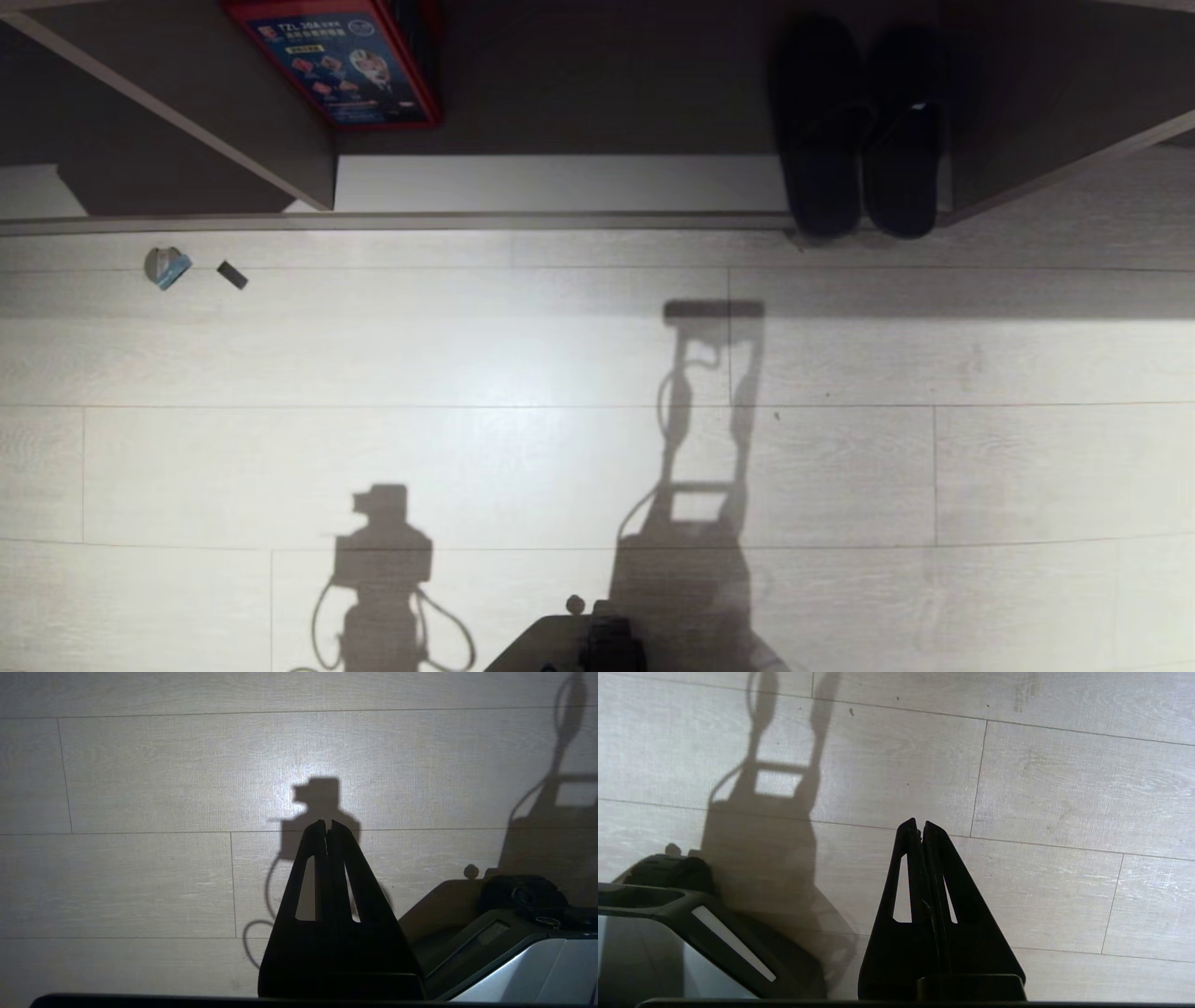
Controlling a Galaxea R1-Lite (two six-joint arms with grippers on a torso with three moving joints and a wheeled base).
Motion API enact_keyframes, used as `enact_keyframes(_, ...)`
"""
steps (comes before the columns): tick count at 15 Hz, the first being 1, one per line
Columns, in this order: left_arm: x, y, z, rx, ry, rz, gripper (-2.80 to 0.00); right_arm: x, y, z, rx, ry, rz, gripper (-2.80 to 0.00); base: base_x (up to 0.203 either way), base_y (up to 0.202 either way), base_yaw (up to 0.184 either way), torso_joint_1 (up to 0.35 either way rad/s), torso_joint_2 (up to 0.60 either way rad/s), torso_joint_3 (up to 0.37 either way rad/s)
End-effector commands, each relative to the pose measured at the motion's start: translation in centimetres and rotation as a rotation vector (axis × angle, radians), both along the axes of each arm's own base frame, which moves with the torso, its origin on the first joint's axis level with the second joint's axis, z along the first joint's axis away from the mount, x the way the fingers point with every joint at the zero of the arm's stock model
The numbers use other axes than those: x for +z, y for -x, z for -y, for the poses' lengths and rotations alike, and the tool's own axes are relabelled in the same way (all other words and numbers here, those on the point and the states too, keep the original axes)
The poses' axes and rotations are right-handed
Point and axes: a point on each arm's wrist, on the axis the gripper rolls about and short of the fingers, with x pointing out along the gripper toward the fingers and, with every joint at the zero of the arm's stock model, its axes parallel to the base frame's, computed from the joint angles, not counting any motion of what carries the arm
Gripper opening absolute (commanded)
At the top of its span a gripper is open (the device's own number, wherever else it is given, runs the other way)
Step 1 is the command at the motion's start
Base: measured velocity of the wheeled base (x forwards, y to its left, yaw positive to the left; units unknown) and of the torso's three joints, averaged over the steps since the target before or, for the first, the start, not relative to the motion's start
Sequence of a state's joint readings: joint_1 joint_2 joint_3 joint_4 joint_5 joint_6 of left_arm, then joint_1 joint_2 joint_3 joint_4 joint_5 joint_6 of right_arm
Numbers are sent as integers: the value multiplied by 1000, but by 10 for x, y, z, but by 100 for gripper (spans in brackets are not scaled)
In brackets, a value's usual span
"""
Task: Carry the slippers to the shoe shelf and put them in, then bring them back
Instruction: Pick up the slippers in the shoe cabinet
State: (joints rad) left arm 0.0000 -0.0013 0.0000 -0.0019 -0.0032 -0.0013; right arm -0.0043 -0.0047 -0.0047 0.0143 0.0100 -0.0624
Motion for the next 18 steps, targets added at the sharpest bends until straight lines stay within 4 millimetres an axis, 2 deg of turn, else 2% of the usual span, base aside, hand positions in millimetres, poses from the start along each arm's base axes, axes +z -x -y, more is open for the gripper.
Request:
enact_keyframes(1,0,0,0,0,0,1,-280,0,0,0,-1,-24,-5,-280,0,0,0,5,5,194)
enact_keyframes(18,0,0,0,0,2,0,-280,0,0,0,-8,-59,-4,-280,0,0,0,1,1,204)
